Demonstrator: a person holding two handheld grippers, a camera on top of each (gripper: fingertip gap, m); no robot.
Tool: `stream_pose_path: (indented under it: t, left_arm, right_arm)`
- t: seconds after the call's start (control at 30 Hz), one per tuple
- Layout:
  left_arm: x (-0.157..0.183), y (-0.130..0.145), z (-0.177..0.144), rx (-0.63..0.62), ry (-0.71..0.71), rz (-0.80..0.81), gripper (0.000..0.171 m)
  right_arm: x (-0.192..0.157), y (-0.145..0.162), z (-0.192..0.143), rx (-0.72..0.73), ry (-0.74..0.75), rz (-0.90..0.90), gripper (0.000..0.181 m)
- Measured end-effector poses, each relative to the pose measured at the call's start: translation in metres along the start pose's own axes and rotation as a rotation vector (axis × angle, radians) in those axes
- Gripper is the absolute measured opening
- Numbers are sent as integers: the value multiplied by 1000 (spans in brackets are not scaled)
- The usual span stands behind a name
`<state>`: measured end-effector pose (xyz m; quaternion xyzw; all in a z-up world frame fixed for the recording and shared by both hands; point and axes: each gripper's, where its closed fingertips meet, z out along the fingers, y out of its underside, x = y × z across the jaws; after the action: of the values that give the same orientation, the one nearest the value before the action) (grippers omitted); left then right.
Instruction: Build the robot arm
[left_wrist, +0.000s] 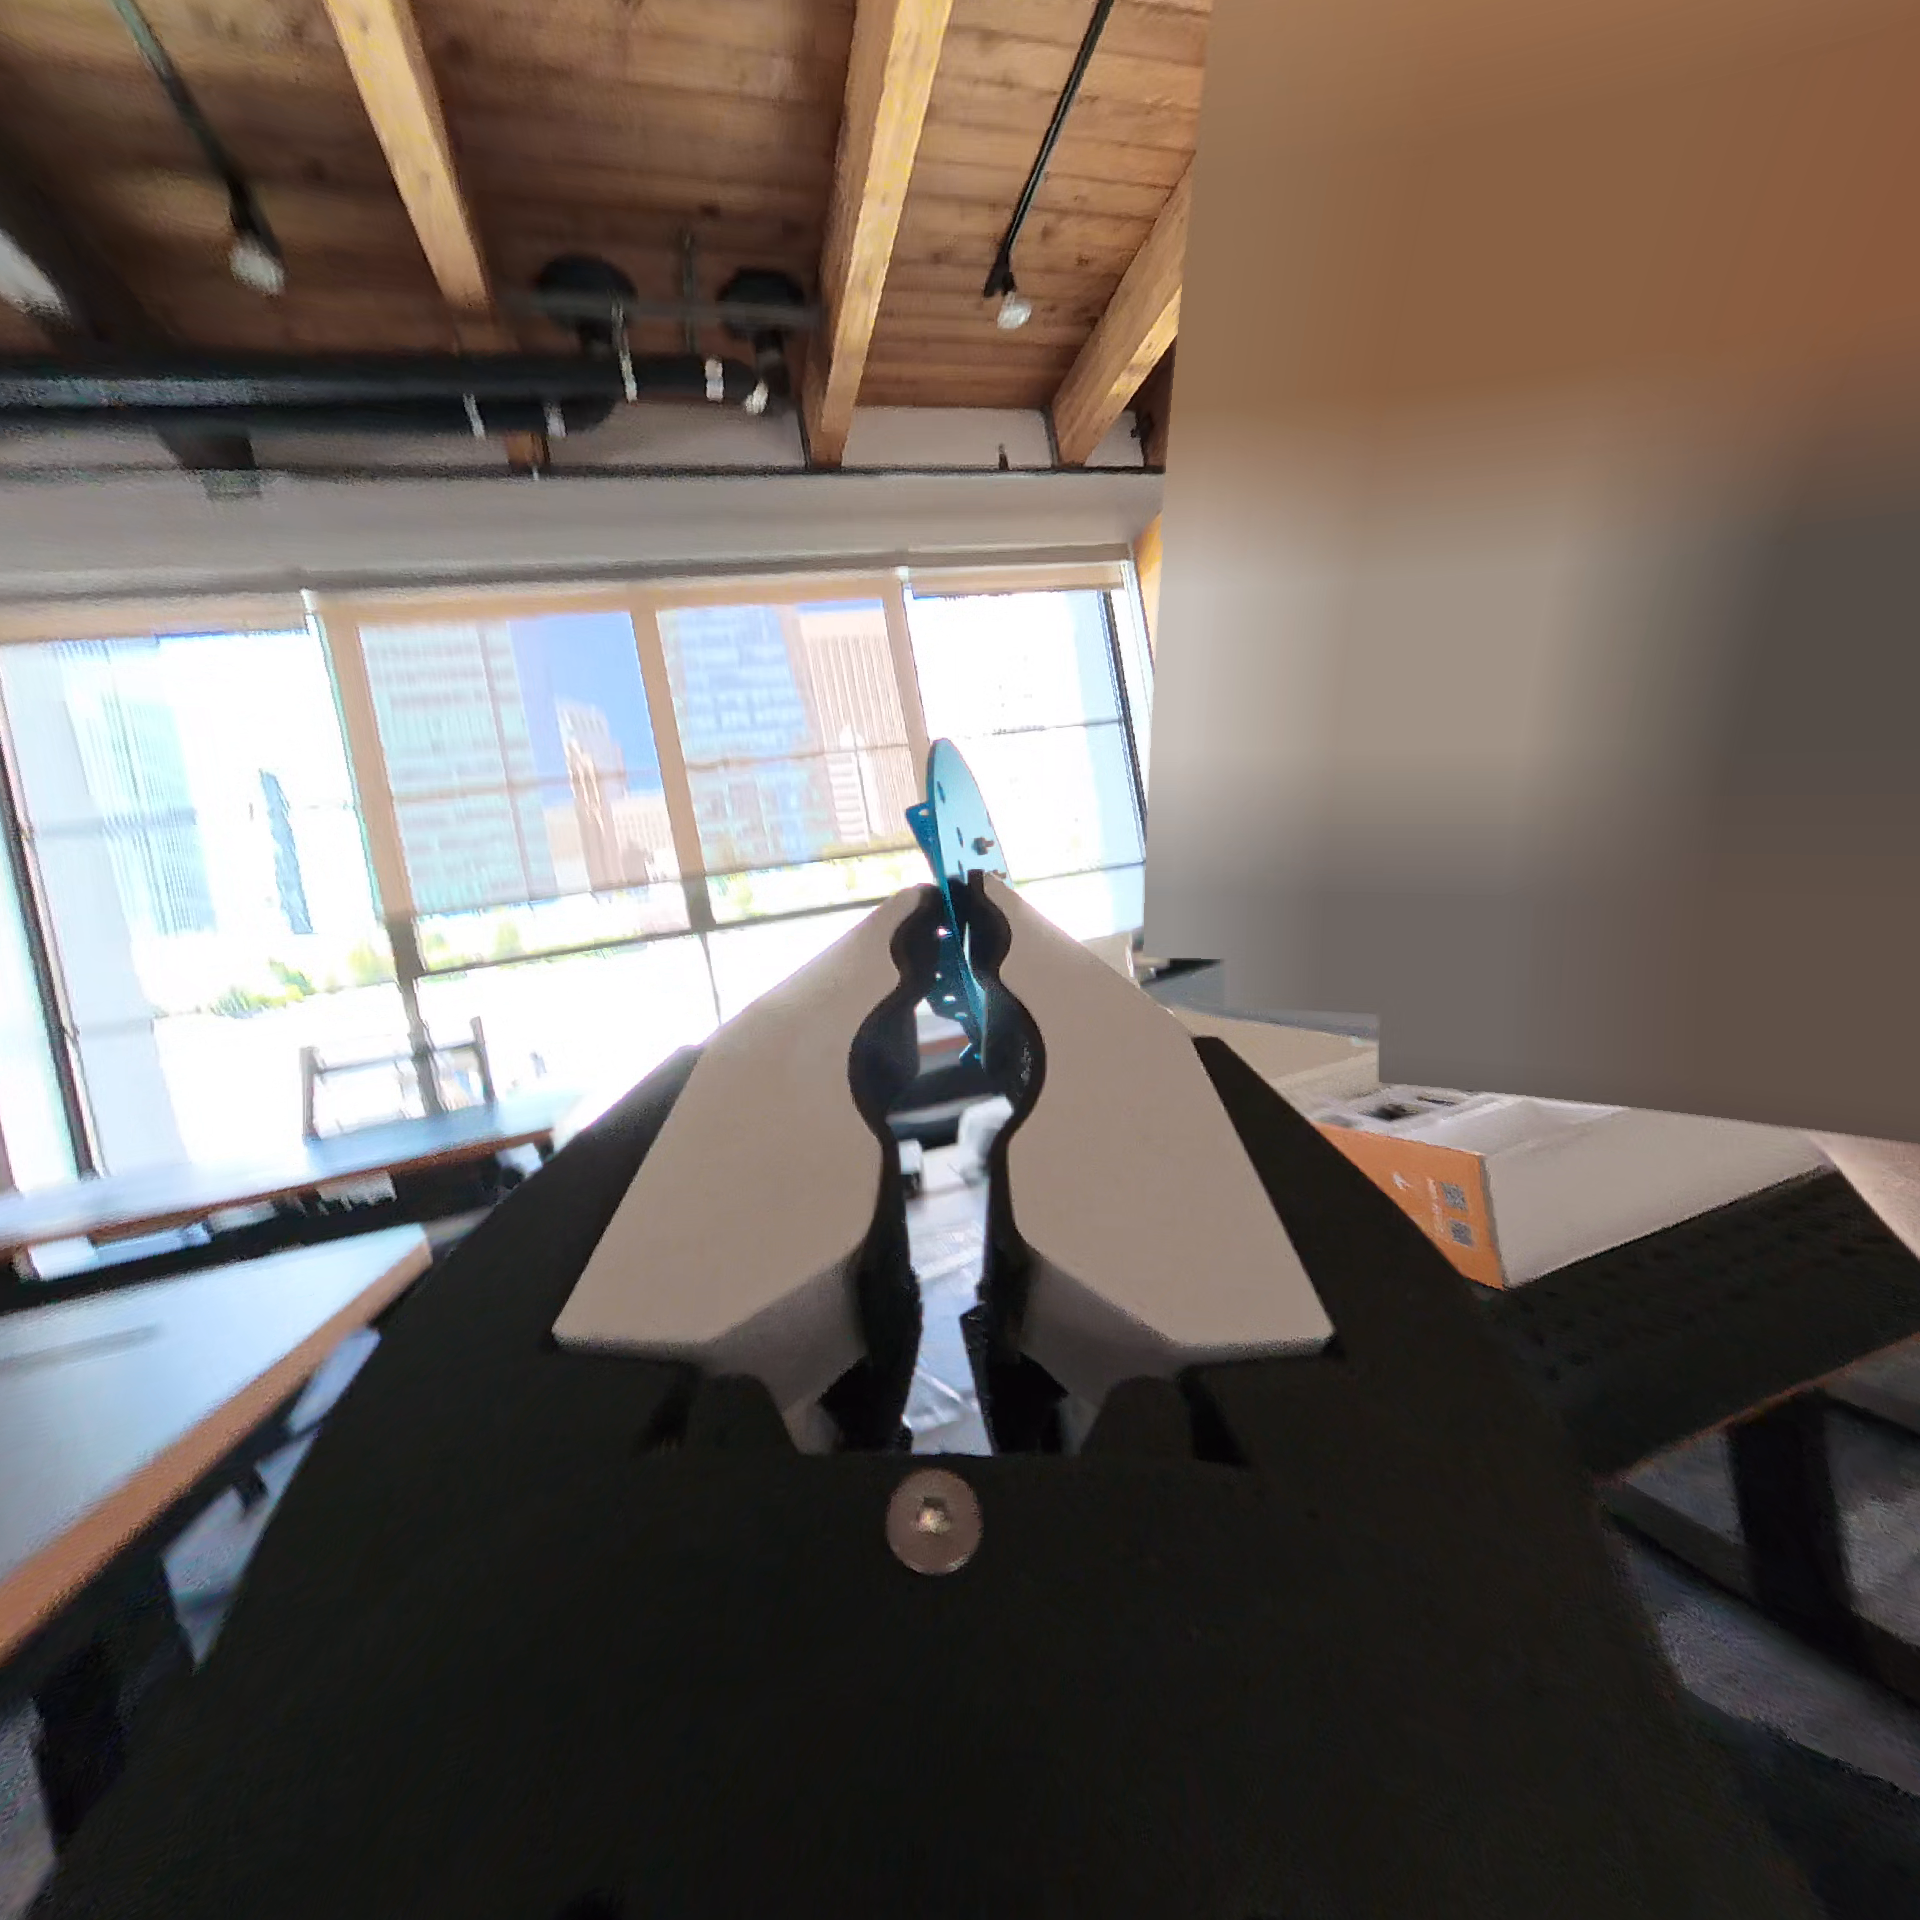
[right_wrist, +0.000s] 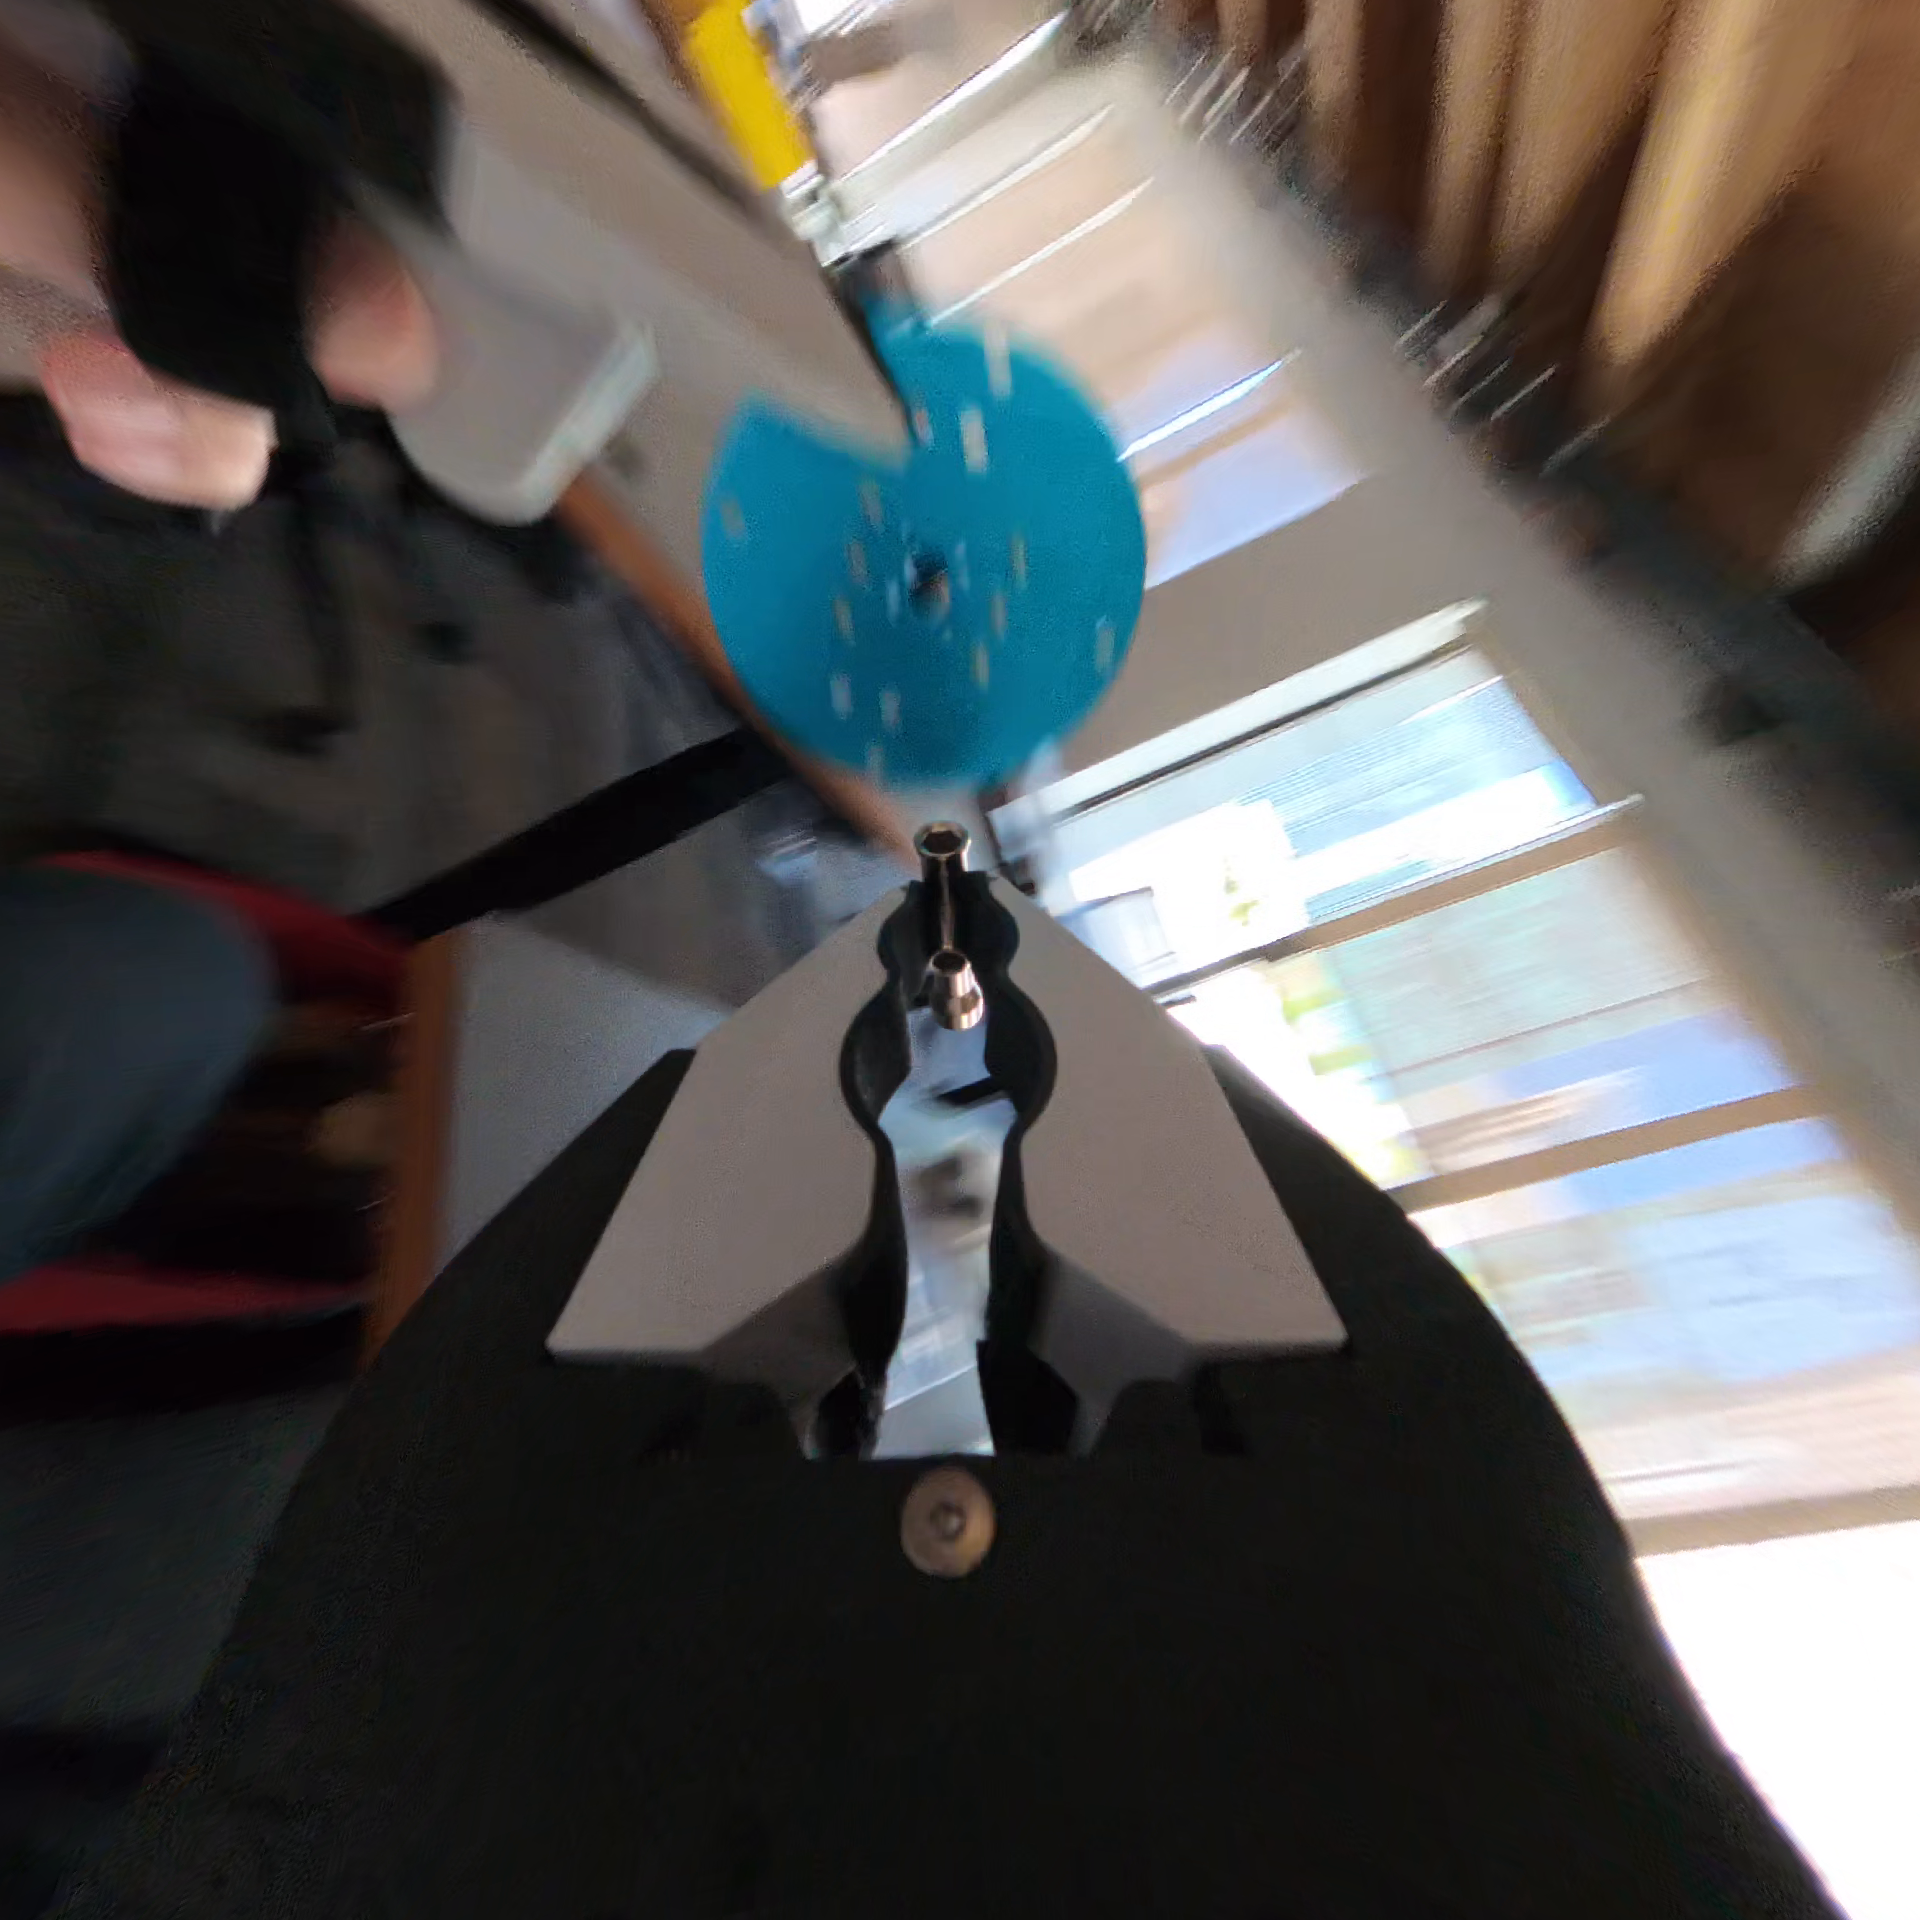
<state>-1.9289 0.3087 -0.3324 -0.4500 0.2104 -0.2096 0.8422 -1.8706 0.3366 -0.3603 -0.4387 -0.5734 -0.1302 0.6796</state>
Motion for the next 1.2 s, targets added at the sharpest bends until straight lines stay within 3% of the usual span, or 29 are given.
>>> stream_pose_path:
  t: [0.1,0.17,0.33,0.47,0.63,0.8,0.87,0.97,1.1,1.17,1.2]
  left_arm:
    - [-20,34,-2,-123,23,-216,2]
    - [-27,57,-5,-182,50,-383,2]
    - [-51,108,-13,-276,30,-659,2]
    - [-59,131,-16,-305,49,-869,2]
    - [-63,144,-21,-331,47,-917,3]
    - [-63,146,-22,-363,46,-854,3]
    - [-63,146,-22,-367,53,-857,3]
    - [-63,146,-23,-355,62,-909,3]
    - [-60,154,-23,-363,61,-966,3]
    - [-56,155,-21,-363,68,-996,3]
    - [-51,155,-20,-364,82,-1009,3]
  right_arm:
    - [-45,101,21,-345,-551,400,6]
    - [-72,138,33,-503,-795,583,7]
    - [-121,157,76,-604,-1003,670,8]
    - [-157,195,97,-777,-1080,604,7]
    - [-181,218,104,-855,-1136,546,7]
    - [-183,221,113,-791,-1103,622,8]
    - [-180,222,114,-750,-1086,658,20]
    - [-154,220,118,-660,-910,720,39]
    - [-94,158,108,-235,-604,976,53]
    - [-78,103,90,102,-629,1234,36]
    - [-82,84,81,189,-721,1362,33]
